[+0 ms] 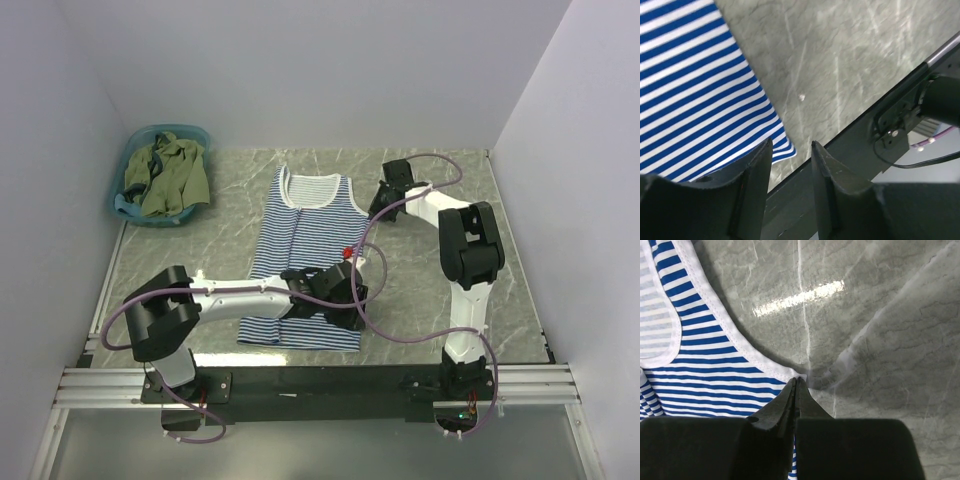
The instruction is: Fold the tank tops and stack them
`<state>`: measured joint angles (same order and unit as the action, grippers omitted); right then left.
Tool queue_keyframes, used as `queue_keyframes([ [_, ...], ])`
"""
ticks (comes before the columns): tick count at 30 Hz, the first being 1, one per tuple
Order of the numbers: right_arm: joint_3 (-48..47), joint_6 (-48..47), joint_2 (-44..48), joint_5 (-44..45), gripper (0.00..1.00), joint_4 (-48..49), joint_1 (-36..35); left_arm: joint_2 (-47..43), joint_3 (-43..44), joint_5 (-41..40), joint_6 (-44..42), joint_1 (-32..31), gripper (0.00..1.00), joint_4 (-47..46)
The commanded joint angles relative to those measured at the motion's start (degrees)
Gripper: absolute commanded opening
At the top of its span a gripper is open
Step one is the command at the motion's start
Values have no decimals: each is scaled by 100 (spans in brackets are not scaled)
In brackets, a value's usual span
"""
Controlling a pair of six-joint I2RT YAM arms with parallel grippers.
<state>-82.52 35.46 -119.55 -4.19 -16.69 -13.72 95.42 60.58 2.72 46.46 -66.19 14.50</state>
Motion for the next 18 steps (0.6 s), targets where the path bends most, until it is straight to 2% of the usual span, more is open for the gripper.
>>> queue_keyframes([
  [1,262,-66,194,163,0,148,44,21,-64,-158,48,-104,43,-53],
  [5,438,-75,379,190,0,218,71,126,-11,-219,-31,-236,43,61],
  [14,623,-110,555,173,0,280,115,530,288,-246,-5,-570,35,430],
  [18,579,-145,590,155,0,254,123,680,385,-518,13,-745,33,676],
])
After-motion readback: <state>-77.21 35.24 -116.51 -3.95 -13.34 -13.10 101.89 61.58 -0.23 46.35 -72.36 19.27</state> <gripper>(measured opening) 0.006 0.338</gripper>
